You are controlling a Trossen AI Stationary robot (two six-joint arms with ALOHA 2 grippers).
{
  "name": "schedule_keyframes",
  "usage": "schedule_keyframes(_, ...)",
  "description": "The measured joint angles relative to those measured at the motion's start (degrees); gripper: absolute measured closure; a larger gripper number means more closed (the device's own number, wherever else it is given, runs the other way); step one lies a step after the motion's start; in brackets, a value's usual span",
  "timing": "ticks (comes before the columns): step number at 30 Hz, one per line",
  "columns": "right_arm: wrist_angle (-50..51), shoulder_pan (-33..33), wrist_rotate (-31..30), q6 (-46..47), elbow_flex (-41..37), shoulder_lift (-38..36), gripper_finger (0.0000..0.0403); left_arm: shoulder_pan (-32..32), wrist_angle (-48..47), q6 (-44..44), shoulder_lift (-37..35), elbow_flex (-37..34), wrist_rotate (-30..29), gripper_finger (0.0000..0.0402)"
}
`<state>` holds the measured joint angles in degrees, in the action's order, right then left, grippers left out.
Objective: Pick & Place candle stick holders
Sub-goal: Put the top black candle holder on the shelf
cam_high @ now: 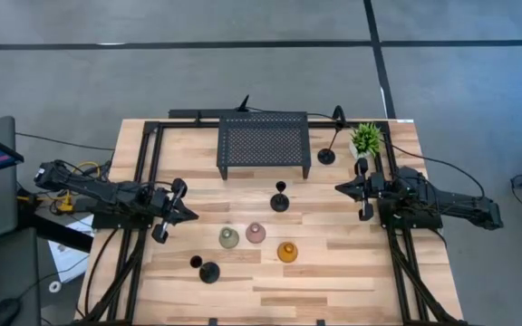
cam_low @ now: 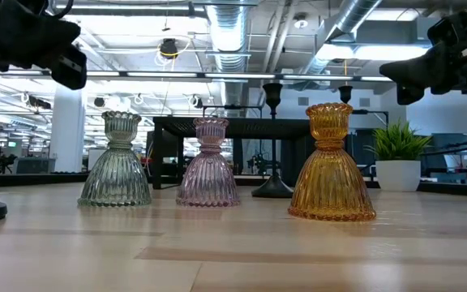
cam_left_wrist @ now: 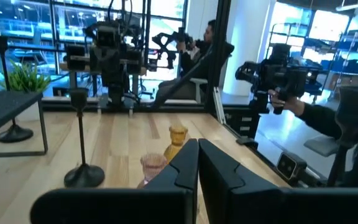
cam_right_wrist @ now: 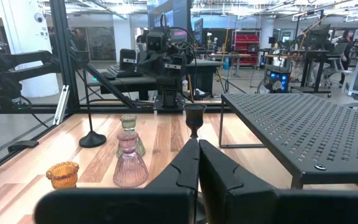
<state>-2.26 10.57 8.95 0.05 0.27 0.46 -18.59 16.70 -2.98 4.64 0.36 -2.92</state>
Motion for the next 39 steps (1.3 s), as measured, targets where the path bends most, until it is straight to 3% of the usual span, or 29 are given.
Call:
schedule_keyframes(24, -0.4, 0.0, 0.0, 0.0, 0.0, 0.0, 0.0403, 0.0, 0.9, 0.2, 0.0, 0.0, -0.5, 0.039)
schedule_keyframes(30, -0.3, 0.1, 0.0, 0.0, 0.0, 0.0, 0.0403, 0.0, 1.0, 7.2, 0.0, 0.0, -6.9, 0.039)
schedule_keyframes(39, -0.4, 0.1, 0.0, -0.1, 0.0, 0.0, 0.0403, 0.0, 1.0, 7.7, 0.0, 0.0, -22.4, 0.039)
